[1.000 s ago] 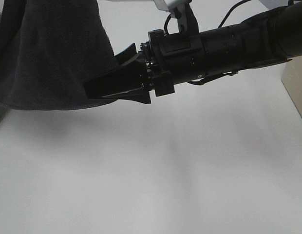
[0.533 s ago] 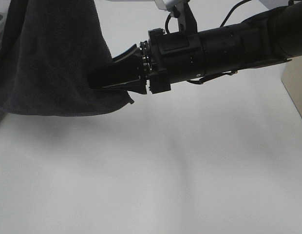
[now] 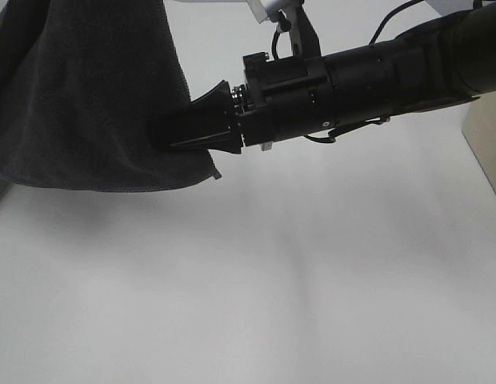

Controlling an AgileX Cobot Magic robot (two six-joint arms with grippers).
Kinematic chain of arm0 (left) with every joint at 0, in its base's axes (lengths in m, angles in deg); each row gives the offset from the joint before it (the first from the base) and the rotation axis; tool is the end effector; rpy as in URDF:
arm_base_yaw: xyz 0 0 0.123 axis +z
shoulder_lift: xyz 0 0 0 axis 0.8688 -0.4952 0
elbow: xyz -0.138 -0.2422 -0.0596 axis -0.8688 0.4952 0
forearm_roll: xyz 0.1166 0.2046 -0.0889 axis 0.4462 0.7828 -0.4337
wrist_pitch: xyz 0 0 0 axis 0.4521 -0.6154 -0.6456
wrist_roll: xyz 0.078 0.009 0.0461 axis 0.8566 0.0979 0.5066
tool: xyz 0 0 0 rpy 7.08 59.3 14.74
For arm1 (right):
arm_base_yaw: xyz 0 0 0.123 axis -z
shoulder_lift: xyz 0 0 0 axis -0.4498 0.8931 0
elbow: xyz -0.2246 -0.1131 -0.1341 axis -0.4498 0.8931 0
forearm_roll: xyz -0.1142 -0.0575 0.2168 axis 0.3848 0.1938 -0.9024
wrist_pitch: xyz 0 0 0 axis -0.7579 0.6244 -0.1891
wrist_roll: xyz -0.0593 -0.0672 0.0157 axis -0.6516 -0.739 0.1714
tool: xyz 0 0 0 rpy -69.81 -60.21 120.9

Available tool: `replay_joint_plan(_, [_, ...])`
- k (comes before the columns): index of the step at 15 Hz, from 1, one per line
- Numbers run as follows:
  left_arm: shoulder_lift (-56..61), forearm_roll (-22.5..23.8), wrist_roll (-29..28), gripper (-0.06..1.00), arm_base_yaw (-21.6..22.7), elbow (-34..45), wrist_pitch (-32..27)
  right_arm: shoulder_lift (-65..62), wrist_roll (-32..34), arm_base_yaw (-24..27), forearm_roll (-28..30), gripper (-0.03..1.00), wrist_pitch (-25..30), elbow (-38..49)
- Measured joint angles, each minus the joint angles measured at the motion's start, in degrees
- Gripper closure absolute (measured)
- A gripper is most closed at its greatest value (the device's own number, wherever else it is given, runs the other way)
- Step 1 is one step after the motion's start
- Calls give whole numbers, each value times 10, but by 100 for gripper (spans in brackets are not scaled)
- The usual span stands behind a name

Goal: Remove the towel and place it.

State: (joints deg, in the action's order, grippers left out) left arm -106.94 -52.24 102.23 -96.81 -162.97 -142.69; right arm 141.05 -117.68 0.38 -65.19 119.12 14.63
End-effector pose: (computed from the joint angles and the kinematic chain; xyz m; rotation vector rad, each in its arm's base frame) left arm 0.2377 -0.1876 0.4993 1.6181 1.4864 0.0707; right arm 0.2781 0.2278 0.2147 -1.1796 1.7746 1.3810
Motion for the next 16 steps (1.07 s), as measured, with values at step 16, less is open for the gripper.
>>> replay_joint_plan(16, [-69,17,-89,94,0,-2,289,-131,881,46,770,96,-7,-409])
